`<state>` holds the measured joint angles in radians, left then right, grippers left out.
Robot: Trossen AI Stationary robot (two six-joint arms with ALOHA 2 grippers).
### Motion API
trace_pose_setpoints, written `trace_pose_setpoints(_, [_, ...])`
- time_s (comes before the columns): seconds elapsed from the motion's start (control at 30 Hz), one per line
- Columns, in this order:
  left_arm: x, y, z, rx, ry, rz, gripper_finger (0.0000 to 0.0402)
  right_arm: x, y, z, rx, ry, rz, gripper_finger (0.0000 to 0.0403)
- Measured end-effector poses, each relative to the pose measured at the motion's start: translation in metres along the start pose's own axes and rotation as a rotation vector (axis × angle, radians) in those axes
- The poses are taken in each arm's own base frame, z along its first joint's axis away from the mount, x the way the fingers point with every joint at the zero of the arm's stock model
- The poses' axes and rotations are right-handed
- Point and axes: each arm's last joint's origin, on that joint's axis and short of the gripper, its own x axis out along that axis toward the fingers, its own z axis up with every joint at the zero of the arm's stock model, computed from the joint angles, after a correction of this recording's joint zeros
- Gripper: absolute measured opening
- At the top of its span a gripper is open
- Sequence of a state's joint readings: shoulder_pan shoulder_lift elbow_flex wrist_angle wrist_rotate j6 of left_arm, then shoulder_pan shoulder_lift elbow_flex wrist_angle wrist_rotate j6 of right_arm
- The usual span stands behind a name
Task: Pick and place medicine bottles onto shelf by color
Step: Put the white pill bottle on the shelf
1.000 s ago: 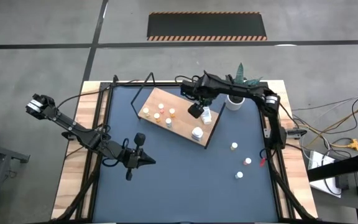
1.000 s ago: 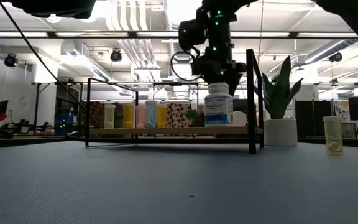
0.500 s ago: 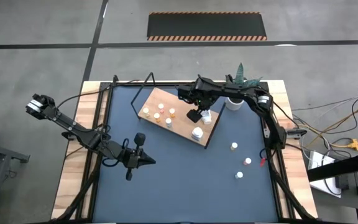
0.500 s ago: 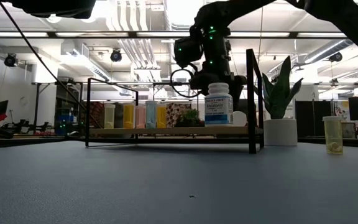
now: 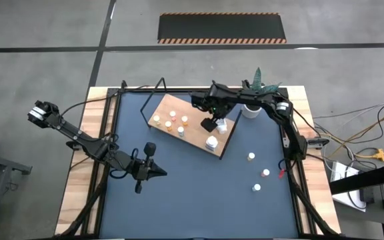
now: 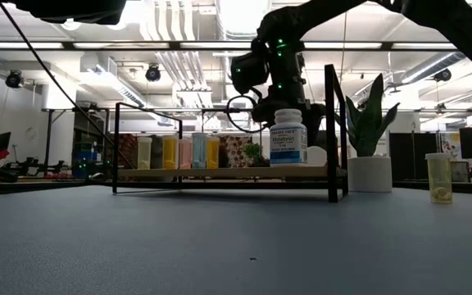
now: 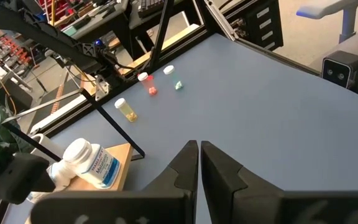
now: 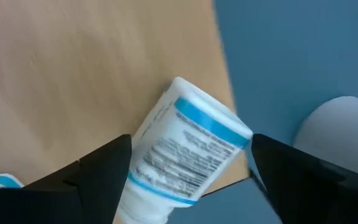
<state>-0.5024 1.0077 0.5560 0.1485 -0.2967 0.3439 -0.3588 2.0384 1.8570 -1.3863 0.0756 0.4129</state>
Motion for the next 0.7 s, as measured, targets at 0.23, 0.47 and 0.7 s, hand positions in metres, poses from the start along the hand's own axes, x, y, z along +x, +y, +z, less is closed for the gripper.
trace_pose_setpoints(0.23, [0.0000, 0.0000, 0.0000, 0.000, 0.000, 0.000, 0.0001, 0.0096, 0.0025, 0.0016, -0.003, -0.006, 0.037, 0.0317])
trace_pose_setpoints(0.47, [0.0000, 0.0001, 0.0000, 0.000, 0.000, 0.000, 0.0001, 0.0083, 0.0032, 0.0036, -0.010, -0.027, 0.046, 0.0276])
trace_pose_setpoints(0.7, [0.0000, 0.0000, 0.0000, 0.000, 0.000, 0.000, 0.0001, 0.0078, 0.0035, 0.0043, -0.017, -0.036, 0.049, 0.0242])
